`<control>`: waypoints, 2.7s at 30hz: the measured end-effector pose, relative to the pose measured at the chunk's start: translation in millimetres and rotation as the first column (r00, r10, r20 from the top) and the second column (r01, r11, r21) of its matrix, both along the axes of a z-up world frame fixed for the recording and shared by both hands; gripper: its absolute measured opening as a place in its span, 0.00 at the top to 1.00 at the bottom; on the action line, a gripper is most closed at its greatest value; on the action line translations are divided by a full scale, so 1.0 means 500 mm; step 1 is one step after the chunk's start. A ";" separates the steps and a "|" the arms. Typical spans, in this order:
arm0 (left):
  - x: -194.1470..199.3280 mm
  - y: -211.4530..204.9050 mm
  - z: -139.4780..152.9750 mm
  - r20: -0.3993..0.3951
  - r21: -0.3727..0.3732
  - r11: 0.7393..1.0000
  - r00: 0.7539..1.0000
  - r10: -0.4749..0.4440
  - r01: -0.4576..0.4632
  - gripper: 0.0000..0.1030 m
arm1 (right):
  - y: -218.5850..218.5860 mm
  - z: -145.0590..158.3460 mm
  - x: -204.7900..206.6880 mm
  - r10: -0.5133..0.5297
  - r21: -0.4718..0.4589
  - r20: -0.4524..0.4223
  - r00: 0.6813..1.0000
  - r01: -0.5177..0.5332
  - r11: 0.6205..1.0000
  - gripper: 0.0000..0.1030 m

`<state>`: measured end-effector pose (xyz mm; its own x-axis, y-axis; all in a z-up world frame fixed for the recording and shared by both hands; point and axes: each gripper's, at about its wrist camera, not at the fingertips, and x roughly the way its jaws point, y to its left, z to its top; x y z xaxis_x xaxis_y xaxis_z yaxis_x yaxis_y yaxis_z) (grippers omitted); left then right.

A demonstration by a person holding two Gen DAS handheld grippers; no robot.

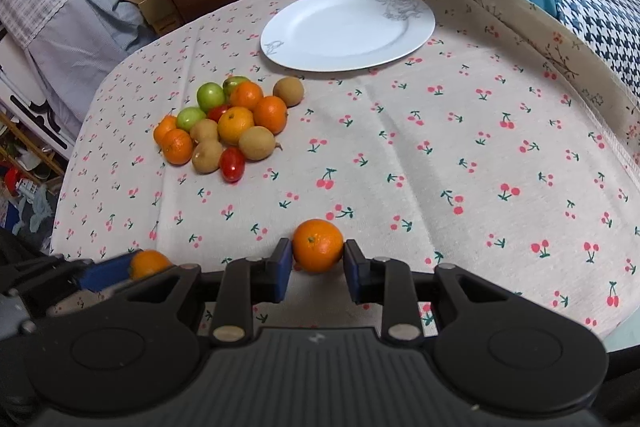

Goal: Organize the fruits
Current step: 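Close the left tool on the orange while the right tool grasps the small mandarin, then carry both fruits over the white plate and open both tools to release them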

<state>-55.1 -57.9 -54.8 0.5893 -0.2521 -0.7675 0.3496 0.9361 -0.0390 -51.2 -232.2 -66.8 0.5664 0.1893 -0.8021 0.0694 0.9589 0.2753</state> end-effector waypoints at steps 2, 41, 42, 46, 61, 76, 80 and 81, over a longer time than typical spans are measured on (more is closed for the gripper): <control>0.007 0.012 0.006 0.002 -0.027 1.000 1.000 0.011 -0.011 0.73 | -0.003 0.000 0.001 -0.007 0.010 0.000 1.000 0.007 1.000 0.73; 0.288 -0.039 0.084 0.086 -0.111 0.992 0.995 -0.057 0.066 0.73 | -0.103 0.089 0.198 -0.069 0.051 0.138 0.988 0.062 0.997 0.73; 0.296 -0.045 0.083 0.087 -0.105 0.992 0.994 -0.063 0.072 0.73 | -0.101 0.090 0.204 -0.064 0.047 0.141 0.988 0.058 0.997 0.73; 0.334 -0.069 0.080 0.084 -0.085 0.991 0.992 -0.092 0.099 0.73 | -0.091 0.082 0.238 -0.061 0.016 0.144 0.988 0.060 0.998 0.73; 0.436 -0.125 0.033 0.039 -0.021 0.994 0.994 -0.104 0.105 0.73 | -0.100 0.027 0.327 -0.140 0.035 0.067 0.988 0.138 0.990 0.73; 0.479 -0.156 -0.009 -0.011 -0.009 0.994 0.994 -0.108 0.108 0.72 | -0.104 -0.014 0.370 -0.164 0.011 0.033 0.986 0.164 0.986 0.72; 0.478 -0.160 -0.004 -0.002 0.003 0.995 0.995 -0.104 0.104 0.60 | -0.103 -0.012 0.372 -0.166 0.013 0.041 0.985 0.166 0.986 0.70; 0.477 -0.159 -0.003 0.005 0.011 0.996 0.996 -0.094 0.094 0.56 | -0.103 -0.010 0.372 -0.165 0.010 0.045 0.985 0.165 0.986 0.69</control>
<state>183.3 -137.6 -56.1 0.5678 -0.2982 -0.7673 0.4360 0.8995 -0.0270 134.7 -283.6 -72.0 0.6259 0.0955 -0.7740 0.2137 0.9335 0.2879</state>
